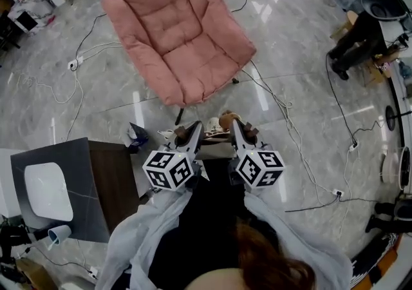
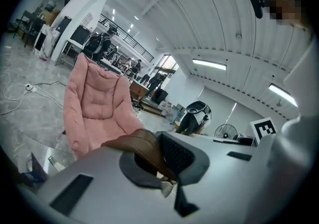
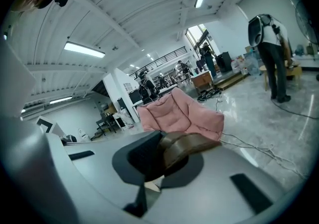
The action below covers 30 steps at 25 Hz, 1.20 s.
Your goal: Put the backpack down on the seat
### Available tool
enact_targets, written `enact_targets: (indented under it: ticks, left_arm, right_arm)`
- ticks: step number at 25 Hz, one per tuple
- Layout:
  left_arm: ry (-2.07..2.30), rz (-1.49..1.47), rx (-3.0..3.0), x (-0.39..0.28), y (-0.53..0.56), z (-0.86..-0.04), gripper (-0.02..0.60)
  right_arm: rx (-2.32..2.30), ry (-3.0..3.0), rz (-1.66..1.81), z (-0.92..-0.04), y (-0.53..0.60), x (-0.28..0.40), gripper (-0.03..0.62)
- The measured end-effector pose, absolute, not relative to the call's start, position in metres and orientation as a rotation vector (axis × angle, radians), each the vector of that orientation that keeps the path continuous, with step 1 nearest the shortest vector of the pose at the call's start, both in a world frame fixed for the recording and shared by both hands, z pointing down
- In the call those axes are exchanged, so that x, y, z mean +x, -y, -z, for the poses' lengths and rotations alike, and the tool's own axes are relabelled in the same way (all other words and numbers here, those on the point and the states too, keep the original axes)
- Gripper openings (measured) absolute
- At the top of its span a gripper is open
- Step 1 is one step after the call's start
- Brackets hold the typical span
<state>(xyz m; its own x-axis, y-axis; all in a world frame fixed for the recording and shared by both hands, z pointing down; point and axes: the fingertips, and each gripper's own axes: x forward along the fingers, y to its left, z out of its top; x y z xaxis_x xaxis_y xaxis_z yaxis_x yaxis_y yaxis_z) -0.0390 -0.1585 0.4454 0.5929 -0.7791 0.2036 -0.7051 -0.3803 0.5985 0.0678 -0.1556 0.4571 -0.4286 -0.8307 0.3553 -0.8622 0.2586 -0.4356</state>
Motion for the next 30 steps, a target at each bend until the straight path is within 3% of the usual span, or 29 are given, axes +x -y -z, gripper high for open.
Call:
enact_targets:
  ticks: [15, 30]
  left_arm:
    - [1.218, 0.224, 2.112, -0.008, 0.351, -0.44, 0.012]
    - [1.27, 0.221, 2.127, -0.021, 0.459, -0.429, 0.012]
  right_arm:
    - [1.589, 2.491, -0.868, -0.447, 0.354, 0.1, 0.009]
    - [1.435, 2.595, -0.957, -0.438, 0.453, 0.082, 0.009]
